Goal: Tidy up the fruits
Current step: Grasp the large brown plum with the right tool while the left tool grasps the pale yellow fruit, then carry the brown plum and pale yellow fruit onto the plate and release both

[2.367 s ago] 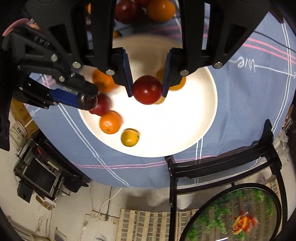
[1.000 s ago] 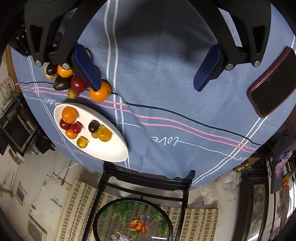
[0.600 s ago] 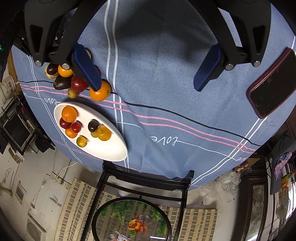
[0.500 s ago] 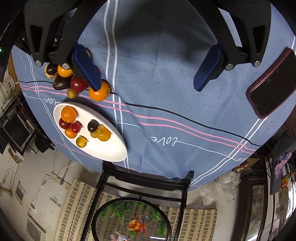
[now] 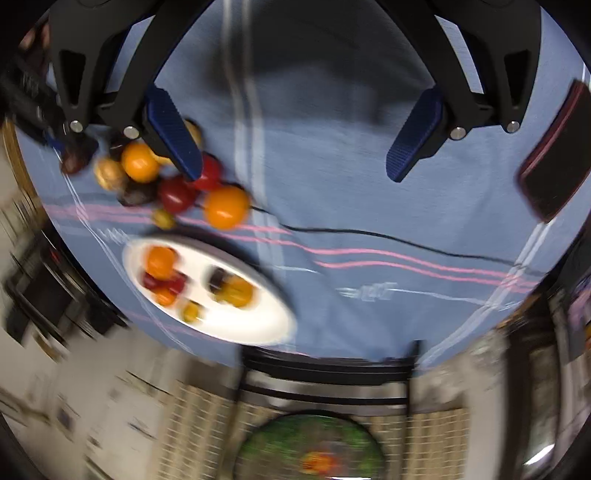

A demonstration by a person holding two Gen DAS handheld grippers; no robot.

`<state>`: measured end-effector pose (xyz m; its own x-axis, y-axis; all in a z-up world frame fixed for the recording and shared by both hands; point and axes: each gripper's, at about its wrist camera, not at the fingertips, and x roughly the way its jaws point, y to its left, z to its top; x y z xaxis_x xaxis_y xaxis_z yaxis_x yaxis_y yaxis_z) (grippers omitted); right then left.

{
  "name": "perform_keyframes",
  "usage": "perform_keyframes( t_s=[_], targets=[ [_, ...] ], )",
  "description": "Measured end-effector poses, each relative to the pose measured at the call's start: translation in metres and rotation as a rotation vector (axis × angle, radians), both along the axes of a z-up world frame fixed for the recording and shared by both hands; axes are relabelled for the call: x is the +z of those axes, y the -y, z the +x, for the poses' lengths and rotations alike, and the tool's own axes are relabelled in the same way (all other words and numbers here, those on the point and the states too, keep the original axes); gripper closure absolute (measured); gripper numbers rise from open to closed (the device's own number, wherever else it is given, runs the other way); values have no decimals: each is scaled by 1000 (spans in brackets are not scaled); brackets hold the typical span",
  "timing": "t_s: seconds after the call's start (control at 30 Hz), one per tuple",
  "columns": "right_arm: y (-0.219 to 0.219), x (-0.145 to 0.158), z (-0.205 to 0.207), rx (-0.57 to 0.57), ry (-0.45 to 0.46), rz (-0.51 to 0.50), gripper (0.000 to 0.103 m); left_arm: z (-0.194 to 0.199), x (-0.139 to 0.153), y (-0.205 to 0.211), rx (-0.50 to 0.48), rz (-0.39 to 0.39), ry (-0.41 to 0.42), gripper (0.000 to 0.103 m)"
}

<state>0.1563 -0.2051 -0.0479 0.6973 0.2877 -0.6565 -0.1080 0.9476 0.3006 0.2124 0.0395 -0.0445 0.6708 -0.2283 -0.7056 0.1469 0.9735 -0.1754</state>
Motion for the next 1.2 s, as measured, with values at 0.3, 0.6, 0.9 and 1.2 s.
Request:
perform_keyframes(
  t_s=[0.3,0.6,0.9,1.2],
  targets=[
    [-1,18,-11,-13,119,-48,63,-14,-11,49,-236,34,-21,40],
    [11,18,-12,-22,114,17,63,-13,-22,78,-276,90,-39,58],
    [13,19,-15,-14,112,41,63,-2,-31,84,-254,119,-59,58],
    [13,14,-13,-3,90,52,63,-4,-30,78,-243,86,-56,63]
  ],
)
